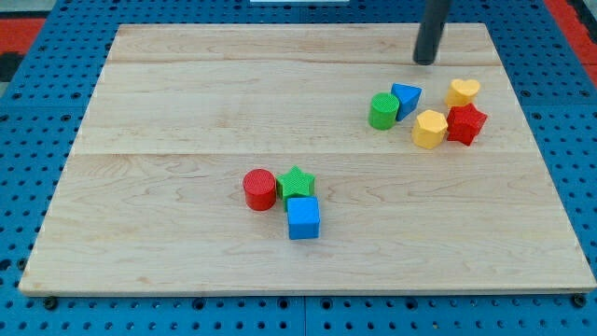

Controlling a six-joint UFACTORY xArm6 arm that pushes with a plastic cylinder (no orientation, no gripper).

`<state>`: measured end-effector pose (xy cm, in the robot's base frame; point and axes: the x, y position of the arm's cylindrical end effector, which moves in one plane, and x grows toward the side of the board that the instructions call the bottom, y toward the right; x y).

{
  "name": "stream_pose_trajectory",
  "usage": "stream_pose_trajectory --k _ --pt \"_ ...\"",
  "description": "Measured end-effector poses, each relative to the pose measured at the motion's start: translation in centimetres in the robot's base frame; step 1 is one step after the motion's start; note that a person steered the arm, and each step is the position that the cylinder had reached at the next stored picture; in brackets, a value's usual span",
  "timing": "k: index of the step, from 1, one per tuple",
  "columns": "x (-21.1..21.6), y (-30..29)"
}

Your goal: Slide the yellow heart to the top of the yellow hexagon

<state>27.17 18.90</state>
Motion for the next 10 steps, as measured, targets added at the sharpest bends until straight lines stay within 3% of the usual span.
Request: stream_pose_trajectory --k 1,2,4,5,7,8,9,10 --pt "0.1 2.5" --pt "0.5 10.2" --pt "7.6 8.5" --pt "7.7 3.8" --pt "5.0 3.6" --pt "4.7 -0.3" --pt "7.6 -0.4" --pt "7.6 -2.2"
